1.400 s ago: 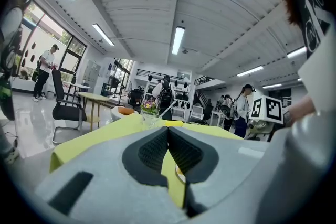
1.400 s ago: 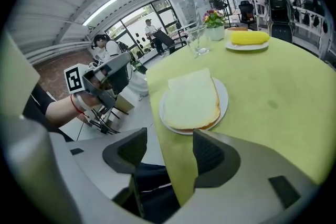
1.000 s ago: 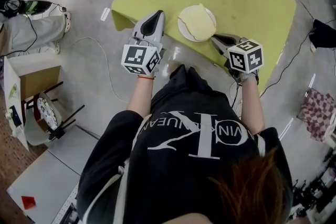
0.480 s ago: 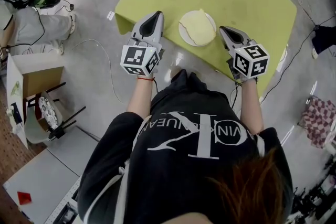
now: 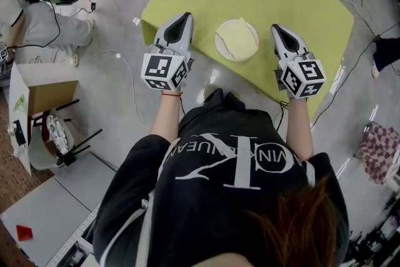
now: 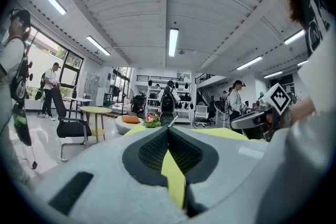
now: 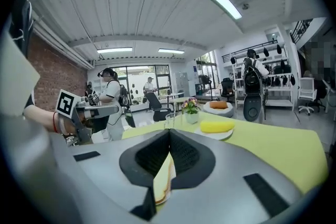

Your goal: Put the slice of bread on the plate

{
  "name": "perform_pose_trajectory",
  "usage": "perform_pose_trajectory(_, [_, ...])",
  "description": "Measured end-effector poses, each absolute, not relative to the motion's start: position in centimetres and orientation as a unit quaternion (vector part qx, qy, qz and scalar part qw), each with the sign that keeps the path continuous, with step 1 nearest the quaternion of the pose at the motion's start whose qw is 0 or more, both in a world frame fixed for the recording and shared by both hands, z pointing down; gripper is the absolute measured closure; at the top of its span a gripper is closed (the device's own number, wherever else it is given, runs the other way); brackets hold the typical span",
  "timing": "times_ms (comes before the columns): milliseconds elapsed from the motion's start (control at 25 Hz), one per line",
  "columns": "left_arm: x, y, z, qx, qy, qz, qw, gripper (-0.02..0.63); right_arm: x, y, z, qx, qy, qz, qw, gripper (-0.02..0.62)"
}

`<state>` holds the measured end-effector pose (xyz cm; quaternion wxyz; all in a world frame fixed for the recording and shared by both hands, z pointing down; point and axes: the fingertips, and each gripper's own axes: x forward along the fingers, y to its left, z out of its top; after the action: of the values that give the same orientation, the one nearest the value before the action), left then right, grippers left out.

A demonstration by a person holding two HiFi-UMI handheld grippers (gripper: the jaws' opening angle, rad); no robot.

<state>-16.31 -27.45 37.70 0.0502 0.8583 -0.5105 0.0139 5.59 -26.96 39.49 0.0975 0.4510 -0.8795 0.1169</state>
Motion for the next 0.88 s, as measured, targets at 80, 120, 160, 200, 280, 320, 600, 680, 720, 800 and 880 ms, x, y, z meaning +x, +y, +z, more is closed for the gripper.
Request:
perform_pose_trajectory(80, [-16.4,-27.5,37.2,0.858,-0.511,0.011,0.048,0.603,5.7,-27.1,38.8,0.455,-0.880,0.104,0.090,0.595])
perform_pose_trajectory(120, [-16.4,-27.5,36.9,0.858,-0.511,0.009,0.046,0.603,5.7,-27.2,38.5,0.456,-0.880,0.099,0.086,0.595])
perform_pose_trajectory(160, [-16.4,-27.5,36.7,0.859,-0.511,0.008,0.045,0.603,5.7,-27.2,38.2,0.457,-0.880,0.094,0.083,0.595])
perform_pose_trajectory(200, [-16.4,-27.5,36.5,0.858,-0.511,0.007,0.043,0.603,5.7,-27.3,37.9,0.458,-0.881,0.090,0.080,0.595])
perform_pose_trajectory(280, [-16.5,-27.5,36.1,0.858,-0.513,0.005,0.040,0.603,5.7,-27.4,37.3,0.460,-0.881,0.081,0.073,0.595])
perform_pose_trajectory(320, [-16.6,-27.5,35.9,0.857,-0.514,0.005,0.039,0.603,5.7,-27.4,37.1,0.461,-0.881,0.076,0.069,0.595])
perform_pose_trajectory(600, [-17.1,-27.6,34.9,0.852,-0.522,0.001,0.030,0.603,5.8,-27.8,35.4,0.467,-0.881,0.054,0.042,0.595])
perform_pose_trajectory(680, [-17.3,-27.5,34.5,0.851,-0.524,-0.001,0.028,0.603,5.7,-27.8,34.8,0.468,-0.882,0.050,0.036,0.595])
perform_pose_trajectory(720, [-17.3,-27.5,34.4,0.850,-0.525,-0.002,0.027,0.602,5.7,-27.9,34.6,0.468,-0.882,0.048,0.033,0.595])
perform_pose_trajectory(800, [-17.3,-27.5,34.2,0.849,-0.527,-0.003,0.026,0.603,5.8,-27.9,34.3,0.468,-0.882,0.045,0.027,0.595])
perform_pose_trajectory(880, [-17.4,-27.4,34.1,0.849,-0.528,-0.003,0.025,0.602,5.8,-27.9,34.0,0.468,-0.882,0.042,0.023,0.595])
